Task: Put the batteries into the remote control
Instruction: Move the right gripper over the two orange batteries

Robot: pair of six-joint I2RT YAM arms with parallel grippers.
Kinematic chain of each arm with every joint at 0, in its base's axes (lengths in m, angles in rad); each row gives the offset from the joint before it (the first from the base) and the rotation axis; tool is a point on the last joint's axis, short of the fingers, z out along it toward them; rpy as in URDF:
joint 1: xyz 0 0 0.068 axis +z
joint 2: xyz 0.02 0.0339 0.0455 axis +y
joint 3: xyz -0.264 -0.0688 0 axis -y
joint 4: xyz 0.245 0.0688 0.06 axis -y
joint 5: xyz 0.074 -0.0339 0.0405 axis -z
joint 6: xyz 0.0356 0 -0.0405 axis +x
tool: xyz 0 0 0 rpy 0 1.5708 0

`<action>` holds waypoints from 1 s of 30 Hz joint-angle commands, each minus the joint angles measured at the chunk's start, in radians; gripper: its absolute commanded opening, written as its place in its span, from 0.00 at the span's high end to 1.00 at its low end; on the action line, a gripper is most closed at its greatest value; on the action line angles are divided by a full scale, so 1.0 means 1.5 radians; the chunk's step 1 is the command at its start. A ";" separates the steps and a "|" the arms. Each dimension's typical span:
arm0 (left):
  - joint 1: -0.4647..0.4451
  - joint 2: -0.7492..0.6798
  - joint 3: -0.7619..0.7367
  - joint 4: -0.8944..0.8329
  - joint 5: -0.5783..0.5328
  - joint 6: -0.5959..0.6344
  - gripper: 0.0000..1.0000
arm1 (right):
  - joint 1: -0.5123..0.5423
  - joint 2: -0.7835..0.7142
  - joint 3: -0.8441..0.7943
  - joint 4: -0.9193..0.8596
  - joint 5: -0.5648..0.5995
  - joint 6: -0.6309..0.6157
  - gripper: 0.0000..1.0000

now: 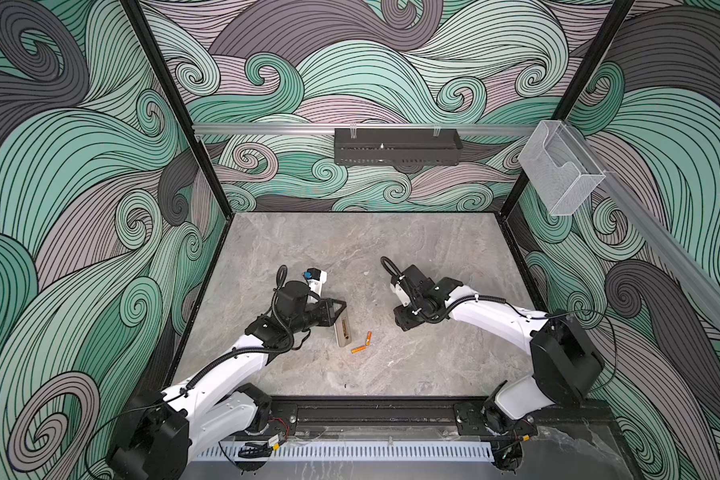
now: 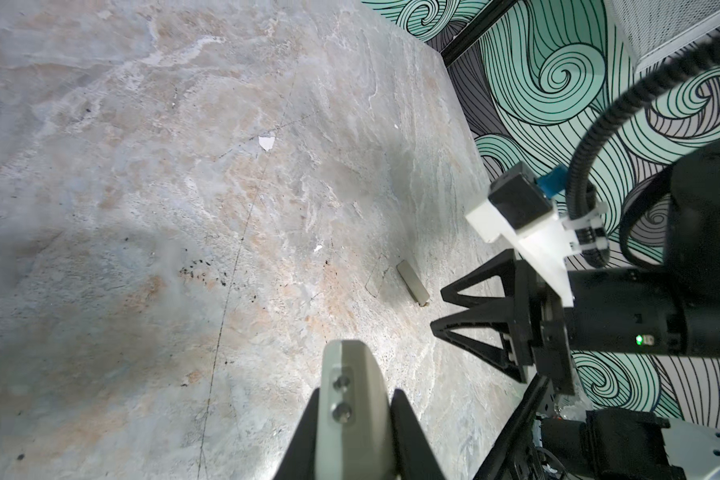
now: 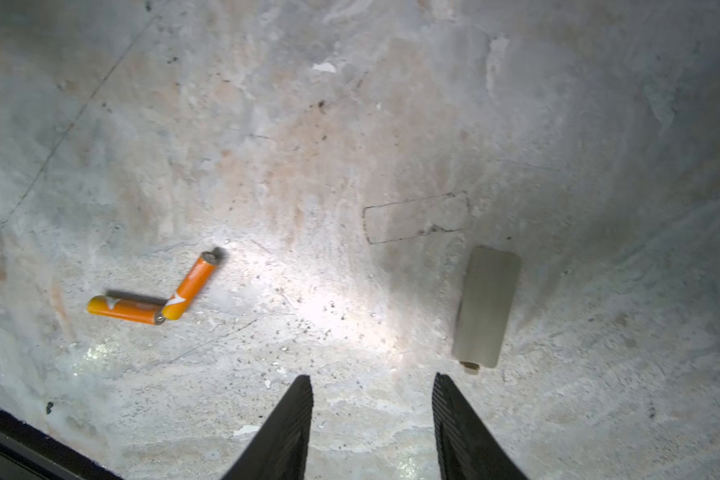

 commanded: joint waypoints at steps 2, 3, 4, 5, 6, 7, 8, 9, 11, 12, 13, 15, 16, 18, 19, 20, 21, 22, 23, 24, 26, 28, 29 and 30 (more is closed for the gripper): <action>0.010 -0.023 0.013 -0.038 -0.016 -0.020 1.00 | 0.034 -0.030 -0.014 0.048 -0.024 0.013 0.51; 0.010 -0.026 0.014 -0.044 -0.018 -0.022 1.00 | 0.045 -0.035 -0.021 0.063 -0.027 0.014 0.51; 0.012 -0.030 0.013 -0.051 -0.021 -0.022 1.00 | 0.056 -0.037 -0.025 0.074 -0.027 0.010 0.51; 0.015 -0.032 0.013 -0.058 -0.022 -0.021 1.00 | 0.064 -0.038 -0.027 0.081 -0.027 0.002 0.51; 0.017 -0.036 0.014 -0.068 -0.019 -0.021 1.00 | 0.072 -0.038 -0.026 0.087 -0.030 -0.010 0.51; 0.019 -0.040 0.016 -0.077 -0.017 -0.022 1.00 | 0.076 -0.038 -0.025 0.090 -0.039 -0.023 0.51; 0.021 -0.046 0.017 -0.089 -0.016 -0.020 1.00 | 0.079 -0.037 -0.023 0.099 -0.053 -0.040 0.50; 0.022 -0.054 0.018 -0.097 -0.017 -0.018 1.00 | 0.080 -0.037 -0.025 0.108 -0.066 -0.056 0.50; 0.027 -0.068 0.012 -0.104 -0.022 -0.015 1.00 | 0.080 -0.026 -0.020 0.113 -0.066 -0.078 0.49; 0.031 -0.075 0.005 -0.104 -0.026 -0.014 1.00 | 0.080 -0.015 -0.011 0.107 -0.068 -0.090 0.49; 0.037 -0.083 -0.005 -0.100 -0.028 -0.014 1.00 | 0.080 -0.005 0.000 0.099 -0.071 -0.098 0.49; 0.052 -0.094 -0.027 -0.083 -0.027 -0.016 1.00 | 0.080 0.008 0.014 0.092 -0.079 -0.100 0.50; 0.060 -0.101 -0.041 -0.067 -0.024 -0.017 1.00 | 0.080 0.011 0.017 0.093 -0.082 -0.097 0.50; 0.072 -0.112 -0.057 -0.050 -0.018 -0.015 1.00 | 0.080 0.019 0.024 0.089 -0.074 -0.082 0.49; 0.078 -0.117 -0.060 -0.050 -0.014 -0.013 1.00 | 0.078 0.031 0.039 0.068 -0.065 -0.068 0.49; 0.083 -0.121 -0.059 -0.053 -0.012 -0.010 1.00 | 0.076 0.044 0.056 0.045 -0.061 -0.056 0.50; 0.084 -0.123 -0.058 -0.055 -0.012 -0.005 1.00 | 0.077 0.057 0.076 0.024 -0.064 -0.041 0.50; 0.084 -0.125 -0.058 -0.056 -0.013 -0.001 1.00 | 0.077 0.069 0.087 0.020 -0.075 -0.023 0.51; 0.085 -0.126 -0.058 -0.053 -0.015 0.002 1.00 | 0.078 0.080 0.093 0.023 -0.090 -0.003 0.51; 0.086 -0.126 -0.059 -0.048 -0.016 0.004 1.00 | 0.080 0.089 0.096 0.029 -0.100 0.019 0.51; 0.088 -0.122 -0.059 -0.031 -0.012 0.002 1.00 | 0.087 0.105 0.098 0.039 -0.102 0.048 0.52; 0.091 -0.111 -0.060 -0.014 -0.002 -0.001 1.00 | 0.095 0.118 0.100 0.043 -0.093 0.065 0.52; 0.091 -0.107 -0.060 -0.007 0.004 -0.002 1.00 | 0.099 0.125 0.101 0.042 -0.085 0.069 0.52; 0.091 -0.102 -0.060 -0.002 0.007 -0.003 1.00 | 0.101 0.131 0.101 0.042 -0.080 0.073 0.52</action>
